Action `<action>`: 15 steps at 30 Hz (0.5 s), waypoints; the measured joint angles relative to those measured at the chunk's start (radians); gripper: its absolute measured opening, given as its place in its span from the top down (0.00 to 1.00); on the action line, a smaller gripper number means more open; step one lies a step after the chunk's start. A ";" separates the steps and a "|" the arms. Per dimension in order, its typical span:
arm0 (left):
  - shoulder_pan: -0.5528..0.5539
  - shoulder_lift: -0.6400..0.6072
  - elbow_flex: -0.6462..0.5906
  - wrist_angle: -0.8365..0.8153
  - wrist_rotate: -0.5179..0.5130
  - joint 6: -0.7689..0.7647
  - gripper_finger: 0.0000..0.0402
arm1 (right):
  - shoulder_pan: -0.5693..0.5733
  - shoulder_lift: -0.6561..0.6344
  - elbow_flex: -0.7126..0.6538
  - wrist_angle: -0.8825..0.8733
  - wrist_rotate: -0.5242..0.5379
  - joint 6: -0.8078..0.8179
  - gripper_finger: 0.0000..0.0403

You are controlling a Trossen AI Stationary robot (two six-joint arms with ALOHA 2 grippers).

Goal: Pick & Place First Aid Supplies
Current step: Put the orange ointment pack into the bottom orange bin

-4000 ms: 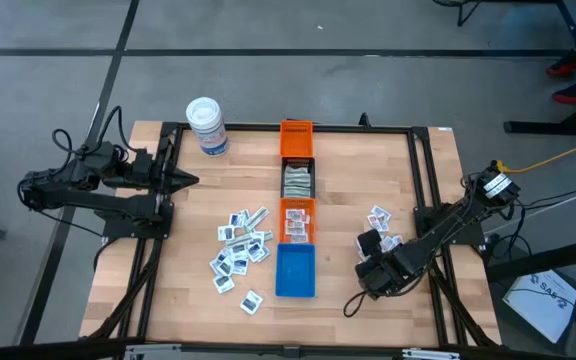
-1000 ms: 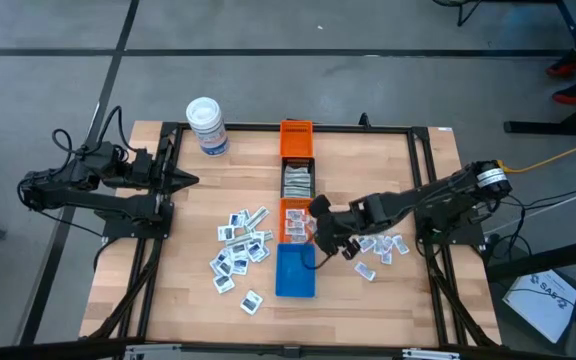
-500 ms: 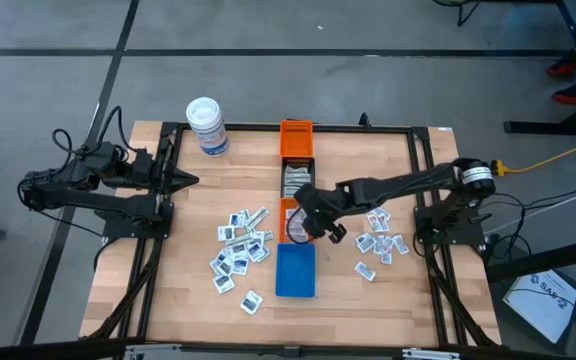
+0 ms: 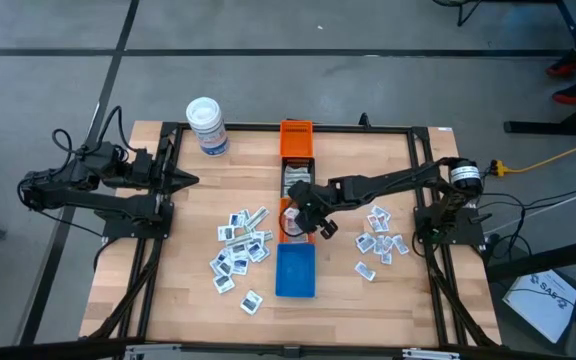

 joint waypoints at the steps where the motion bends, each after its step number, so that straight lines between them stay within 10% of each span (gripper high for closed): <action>1: 0.000 0.000 0.000 0.000 0.000 0.000 0.97 | -0.003 0.001 0.000 -0.005 0.000 0.007 0.92; 15: 0.000 0.000 0.000 0.000 0.000 0.000 0.98 | 0.007 -0.002 0.000 -0.025 -0.020 0.232 0.74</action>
